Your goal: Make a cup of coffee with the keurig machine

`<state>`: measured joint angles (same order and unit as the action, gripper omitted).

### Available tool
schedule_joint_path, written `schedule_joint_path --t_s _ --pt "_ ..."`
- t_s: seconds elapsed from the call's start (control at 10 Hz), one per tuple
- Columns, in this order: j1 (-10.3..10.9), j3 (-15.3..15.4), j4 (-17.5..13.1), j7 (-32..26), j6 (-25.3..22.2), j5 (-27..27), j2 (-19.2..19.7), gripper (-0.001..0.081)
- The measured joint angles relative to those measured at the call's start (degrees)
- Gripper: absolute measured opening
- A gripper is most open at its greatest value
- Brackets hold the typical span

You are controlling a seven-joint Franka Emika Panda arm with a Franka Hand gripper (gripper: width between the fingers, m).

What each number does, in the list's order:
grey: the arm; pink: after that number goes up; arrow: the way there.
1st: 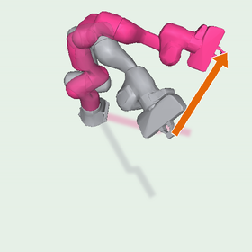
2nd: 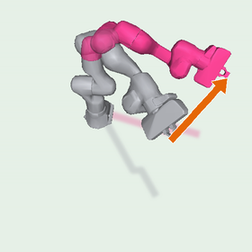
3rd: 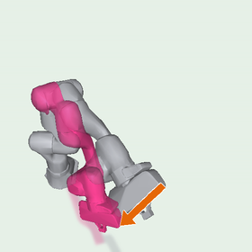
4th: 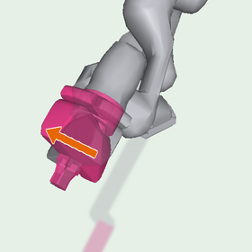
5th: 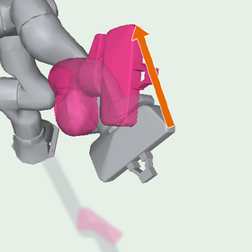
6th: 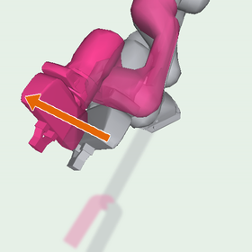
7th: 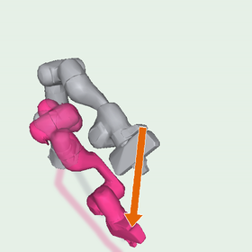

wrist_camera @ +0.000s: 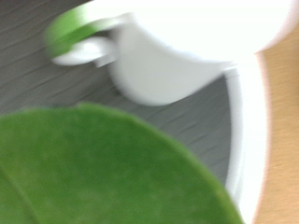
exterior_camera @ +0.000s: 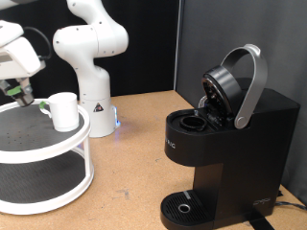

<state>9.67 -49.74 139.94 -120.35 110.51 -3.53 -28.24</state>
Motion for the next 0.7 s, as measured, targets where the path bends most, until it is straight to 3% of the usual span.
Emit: schedule_joint_path --t_s 0.2,0.4,0.6,0.7 --pt "1.3 1.2 -1.3 10.6 -1.5 9.5 0.1 0.0467" --pt "1.3 3.8 -2.0 21.5 -0.1 12.7 1.6 0.0467" --pt "1.4 3.5 -1.9 18.8 -0.6 13.3 1.6 0.0467" --pt "1.7 3.2 -1.9 18.8 -1.0 16.5 1.6 0.0467"
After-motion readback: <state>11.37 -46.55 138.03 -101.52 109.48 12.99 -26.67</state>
